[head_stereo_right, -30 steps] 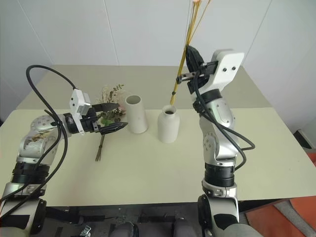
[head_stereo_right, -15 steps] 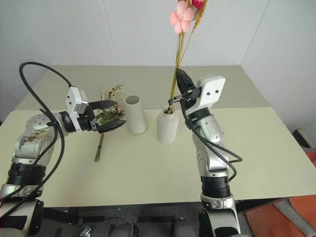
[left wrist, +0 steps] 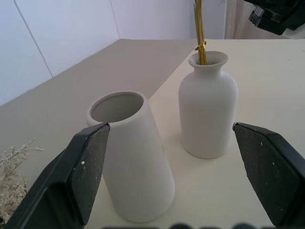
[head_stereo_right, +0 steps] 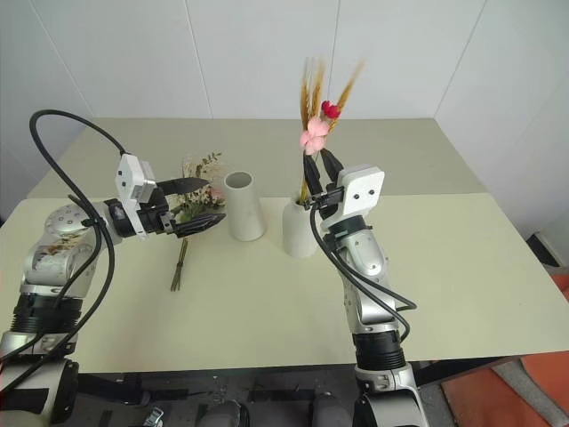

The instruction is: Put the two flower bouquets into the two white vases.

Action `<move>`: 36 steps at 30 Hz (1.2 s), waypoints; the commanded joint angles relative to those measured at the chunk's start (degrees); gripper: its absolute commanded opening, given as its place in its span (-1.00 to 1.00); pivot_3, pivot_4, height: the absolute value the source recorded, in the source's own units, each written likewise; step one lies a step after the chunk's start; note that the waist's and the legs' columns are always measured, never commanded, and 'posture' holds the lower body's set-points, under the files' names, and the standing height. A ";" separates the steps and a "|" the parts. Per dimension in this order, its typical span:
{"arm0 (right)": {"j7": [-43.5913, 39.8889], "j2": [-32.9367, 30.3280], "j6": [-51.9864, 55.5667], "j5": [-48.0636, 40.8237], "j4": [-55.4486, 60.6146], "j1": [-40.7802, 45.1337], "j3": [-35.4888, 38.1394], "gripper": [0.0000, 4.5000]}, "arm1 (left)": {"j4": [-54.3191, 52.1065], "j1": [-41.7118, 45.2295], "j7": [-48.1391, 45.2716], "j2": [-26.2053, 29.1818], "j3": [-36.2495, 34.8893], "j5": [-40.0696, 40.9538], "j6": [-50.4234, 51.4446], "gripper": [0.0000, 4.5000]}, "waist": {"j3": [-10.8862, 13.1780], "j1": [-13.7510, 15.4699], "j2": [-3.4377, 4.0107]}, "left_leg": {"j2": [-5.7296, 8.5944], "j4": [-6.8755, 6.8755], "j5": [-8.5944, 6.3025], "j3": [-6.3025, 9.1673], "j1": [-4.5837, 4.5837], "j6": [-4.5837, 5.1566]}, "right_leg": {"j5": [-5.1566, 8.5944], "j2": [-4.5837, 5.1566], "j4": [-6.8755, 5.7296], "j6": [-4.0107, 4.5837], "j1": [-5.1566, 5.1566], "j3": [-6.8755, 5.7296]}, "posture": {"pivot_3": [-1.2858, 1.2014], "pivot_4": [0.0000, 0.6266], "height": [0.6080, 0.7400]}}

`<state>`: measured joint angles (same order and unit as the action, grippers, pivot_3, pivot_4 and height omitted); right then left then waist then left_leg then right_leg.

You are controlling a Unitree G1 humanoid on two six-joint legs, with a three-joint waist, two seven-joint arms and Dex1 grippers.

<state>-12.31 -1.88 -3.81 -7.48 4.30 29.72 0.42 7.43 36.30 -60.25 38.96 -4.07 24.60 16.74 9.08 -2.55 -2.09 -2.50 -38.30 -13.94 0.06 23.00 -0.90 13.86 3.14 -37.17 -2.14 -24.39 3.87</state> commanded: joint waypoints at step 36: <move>-11.21 -40.13 74.13 -48.97 32.49 7.91 3.42 0.97 | -0.45 17.88 58.92 -20.34 -8.95 -15.31 70.17 1.00 | 0.09 1.80 -0.17 | 0.42 -0.06 0.06 0.29 0.27 0.10 | -0.19 0.30 0.28 -0.17 0.00 -0.06 | 0.03 -0.52 1.00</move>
<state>-24.25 -41.86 70.00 -55.44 34.97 37.14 2.02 6.08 52.14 -0.64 18.01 -13.15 9.17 88.57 9.17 -0.75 -2.26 -2.07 -38.35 -13.89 0.35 23.25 -0.80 13.67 3.44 -36.89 -2.32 -24.38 3.81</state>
